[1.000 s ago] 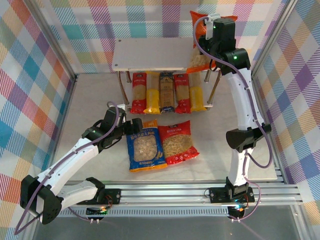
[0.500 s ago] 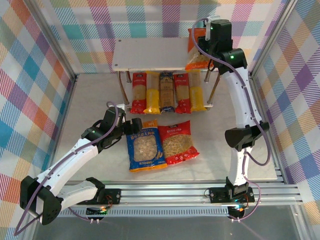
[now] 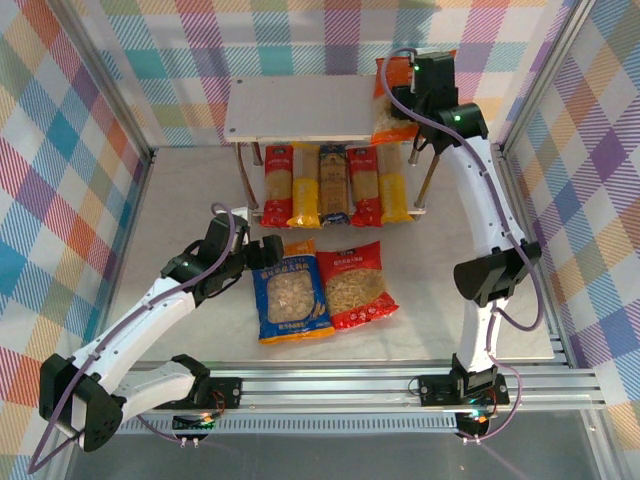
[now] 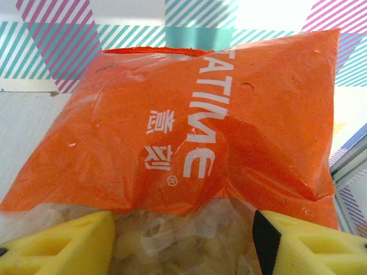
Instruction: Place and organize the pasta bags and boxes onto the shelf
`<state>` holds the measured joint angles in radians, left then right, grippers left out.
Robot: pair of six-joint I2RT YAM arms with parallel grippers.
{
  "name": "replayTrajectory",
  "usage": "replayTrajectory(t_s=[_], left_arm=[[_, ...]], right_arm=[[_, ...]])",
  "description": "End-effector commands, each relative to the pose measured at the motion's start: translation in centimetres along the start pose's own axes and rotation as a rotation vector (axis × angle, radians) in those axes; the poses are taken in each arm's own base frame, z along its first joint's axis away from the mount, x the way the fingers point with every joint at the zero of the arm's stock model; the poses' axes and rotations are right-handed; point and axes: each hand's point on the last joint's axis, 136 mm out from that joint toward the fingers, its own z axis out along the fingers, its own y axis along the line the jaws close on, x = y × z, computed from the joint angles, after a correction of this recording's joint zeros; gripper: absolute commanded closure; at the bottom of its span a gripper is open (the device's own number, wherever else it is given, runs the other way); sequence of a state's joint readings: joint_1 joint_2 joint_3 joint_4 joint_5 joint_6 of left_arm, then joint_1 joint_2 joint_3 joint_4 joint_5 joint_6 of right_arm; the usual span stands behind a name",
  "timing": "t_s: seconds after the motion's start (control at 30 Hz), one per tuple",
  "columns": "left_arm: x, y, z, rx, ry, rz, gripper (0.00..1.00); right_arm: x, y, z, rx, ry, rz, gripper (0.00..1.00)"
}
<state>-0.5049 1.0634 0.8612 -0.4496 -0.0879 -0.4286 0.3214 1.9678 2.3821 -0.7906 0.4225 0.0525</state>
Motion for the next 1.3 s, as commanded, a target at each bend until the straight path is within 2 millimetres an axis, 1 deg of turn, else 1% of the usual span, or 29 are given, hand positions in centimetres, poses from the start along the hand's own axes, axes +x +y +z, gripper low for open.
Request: replayTrajectory(t_s=[0.0,0.1,0.17,0.23,0.4,0.47,0.53,0.6,0.67,0.73,0.8,0.83,0.9,0.97,1.0,1.07,1.17,1.23,1.27], left_arm=[[-0.3,0.3,-0.8,0.001,-0.011,0.010,0.11],[-0.2,0.3,-0.8,0.000,-0.008,0.014,0.10],[0.0,0.4,-0.6,-0.002,-0.001,0.015,0.10],[0.1,0.5,-0.5,-0.006,0.001,0.015,0.10],[0.5,1.0,-0.6,-0.020,0.006,0.017,0.10],[0.7,1.3,-0.8,-0.031,0.008,0.021,0.11],[0.9,1.5,-1.0,-0.040,0.014,0.025,0.11],[1.3,1.7,-1.2,-0.046,0.024,0.029,0.12],[2.1,1.8,-1.3,-0.042,0.044,0.024,0.12],[3.4,1.9,-1.2,-0.040,0.078,0.018,0.12],[5.0,2.0,-0.9,-0.054,0.119,0.016,0.13],[5.8,2.0,-0.9,-0.063,0.135,0.017,0.14],[7.3,1.8,-0.8,-0.073,0.157,0.017,0.14],[8.8,1.6,-0.7,-0.091,0.168,0.020,0.15],[9.5,1.6,-0.6,-0.104,0.174,0.021,0.15],[11.0,1.4,-0.3,-0.132,0.186,0.026,0.15],[12.5,1.2,0.7,-0.161,0.209,0.008,0.15],[12.8,1.1,1.4,-0.179,0.213,-0.007,0.15],[12.7,0.9,1.9,-0.187,0.210,-0.008,0.13]], right_arm=[[4.9,-0.7,1.0,0.036,0.173,-0.025,0.32],[3.8,-0.7,0.2,0.017,0.136,0.003,0.29],[2.3,-0.6,-0.6,-0.010,0.088,0.032,0.26],[0.6,-0.6,-1.6,-0.032,0.027,0.052,0.25],[-4.7,-1.3,-5.4,-0.057,-0.144,0.099,0.24],[-6.6,-1.6,-7.3,-0.071,-0.214,0.115,0.24],[-8.2,-2.1,-9.2,-0.078,-0.274,0.134,0.24],[-9.1,-2.1,-11.1,-0.106,-0.311,0.144,0.24],[-9.1,-1.6,-12.5,-0.152,-0.317,0.131,0.24],[-7.9,-0.2,-13.4,-0.208,-0.286,0.083,0.25],[-5.6,1.1,-13.7,-0.245,-0.220,0.045,0.26],[-4.1,1.9,-14.0,-0.260,-0.185,0.021,0.26],[-0.8,3.8,-14.8,-0.284,-0.134,-0.031,0.26],[3.1,6.3,-16.1,-0.330,-0.104,-0.092,0.26],[4.6,6.9,-16.5,-0.343,-0.089,-0.100,0.25],[9.0,8.5,-17.4,-0.396,-0.011,-0.098,0.25],[14.6,10.2,-18.3,-0.450,0.099,-0.093,0.25],[18.0,11.1,-18.4,-0.475,0.170,-0.097,0.25],[19.5,11.3,-18.4,-0.473,0.205,-0.096,0.25]])
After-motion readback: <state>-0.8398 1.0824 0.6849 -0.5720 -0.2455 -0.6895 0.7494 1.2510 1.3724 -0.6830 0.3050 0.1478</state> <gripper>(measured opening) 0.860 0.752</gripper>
